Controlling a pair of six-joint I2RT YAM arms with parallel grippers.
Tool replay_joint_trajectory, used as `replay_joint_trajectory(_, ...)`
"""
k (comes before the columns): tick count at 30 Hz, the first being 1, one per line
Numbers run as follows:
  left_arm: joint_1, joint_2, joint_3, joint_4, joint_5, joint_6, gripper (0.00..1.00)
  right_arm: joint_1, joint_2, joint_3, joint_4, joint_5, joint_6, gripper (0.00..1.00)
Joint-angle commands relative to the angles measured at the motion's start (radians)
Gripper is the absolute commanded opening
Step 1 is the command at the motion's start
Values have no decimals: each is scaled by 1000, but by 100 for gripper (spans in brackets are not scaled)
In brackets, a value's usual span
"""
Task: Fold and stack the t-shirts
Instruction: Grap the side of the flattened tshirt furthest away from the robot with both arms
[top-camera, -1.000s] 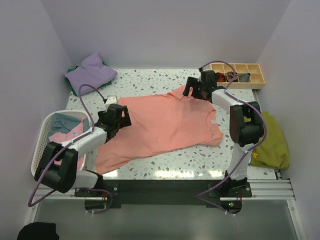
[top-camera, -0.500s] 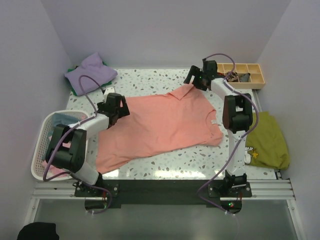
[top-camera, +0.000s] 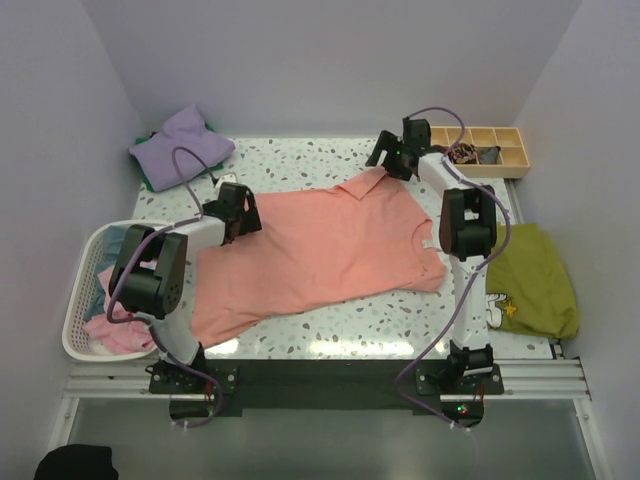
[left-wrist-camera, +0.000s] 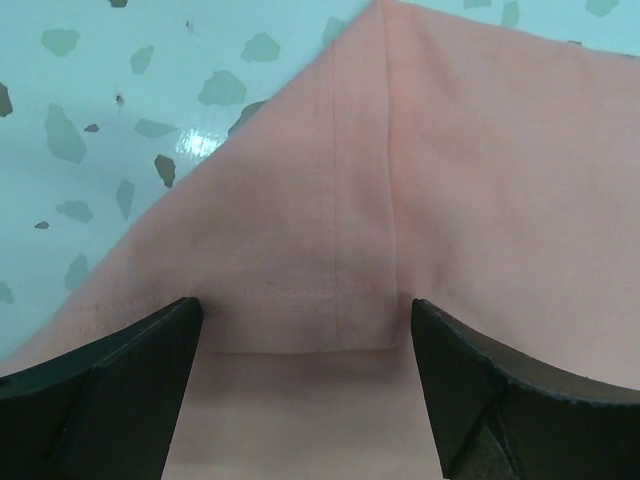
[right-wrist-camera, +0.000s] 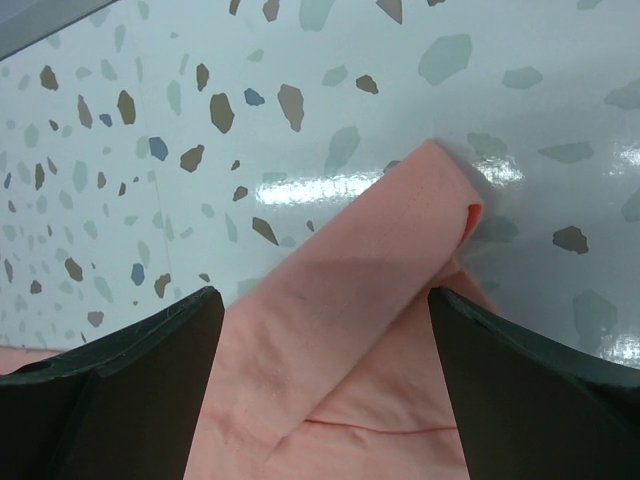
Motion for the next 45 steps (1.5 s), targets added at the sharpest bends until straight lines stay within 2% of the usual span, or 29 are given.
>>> replay_joint_trajectory(1,15,39,60,19,25,15,89,-8,25,70,-44,-16,8,87)
replay_joint_trajectory(5,25,71,81,19,21,24,88,-6,12,48,-14,-4,3,88)
replay_joint_trajectory(7,33,83,97,21,22,30,84,-11,42,87,-17,-24,3,84)
replay_joint_trajectory(9,39,96,107,19,27,35,73,-14,63,125,-11,-34,9,71)
replay_joint_trajectory(10,42,105,117,21,27,36,67,-12,83,137,-9,-48,12,58)
replay_joint_trajectory(11,44,108,121,21,25,40,53,-16,89,146,2,-57,14,51)
replay_joint_trajectory(13,47,117,141,15,21,44,38,-17,86,140,29,-68,20,38)
replay_joint_trajectory(14,48,120,147,12,22,44,26,-19,85,134,44,-76,20,34)
replay_joint_trajectory(15,50,122,152,12,24,49,19,-19,80,128,60,-77,21,29)
replay_joint_trajectory(16,51,126,167,4,25,52,12,-22,75,127,68,-79,20,19)
replay_joint_trajectory(17,53,128,175,-2,24,53,2,-23,71,120,87,-91,20,15)
replay_joint_trajectory(18,53,129,184,-10,21,55,0,-25,65,110,95,-94,18,11)
replay_joint_trajectory(20,53,128,209,-39,15,55,2,-26,39,90,107,-91,15,8)
replay_joint_trajectory(22,53,114,218,-60,2,55,24,-32,14,44,135,-85,15,11)
replay_joint_trajectory(23,53,105,216,-64,-2,55,51,-34,-6,30,147,-85,15,12)
replay_joint_trajectory(24,53,97,212,-64,-8,56,59,-37,-15,13,152,-90,15,12)
replay_joint_trajectory(26,55,79,196,-54,-16,63,67,-39,-21,11,150,-87,14,13)
replay_joint_trajectory(28,56,82,199,-56,-24,66,69,-39,-20,22,146,-103,9,8)
replay_joint_trajectory(32,56,99,216,-65,-33,70,50,-40,-10,41,134,-114,9,2)
replay_joint_trajectory(35,56,96,222,-65,-38,72,38,-43,-21,30,144,-117,3,0)
replay_joint_trajectory(37,56,90,230,-67,-34,72,35,-45,-24,33,141,-117,0,0)
replay_joint_trajectory(38,56,88,233,-70,-33,72,37,-46,-26,33,144,-123,-2,0)
replay_joint_trajectory(39,56,82,241,-74,-34,72,42,-46,-26,33,143,-125,-5,0)
replay_joint_trajectory(40,56,79,244,-80,-34,72,52,-48,-27,34,143,-125,-6,0)
replay_joint_trajectory(43,56,61,246,-90,-36,72,65,-49,-17,44,140,-142,-5,5)
replay_joint_trajectory(45,56,44,241,-91,-44,70,67,-49,-11,54,137,-156,0,8)
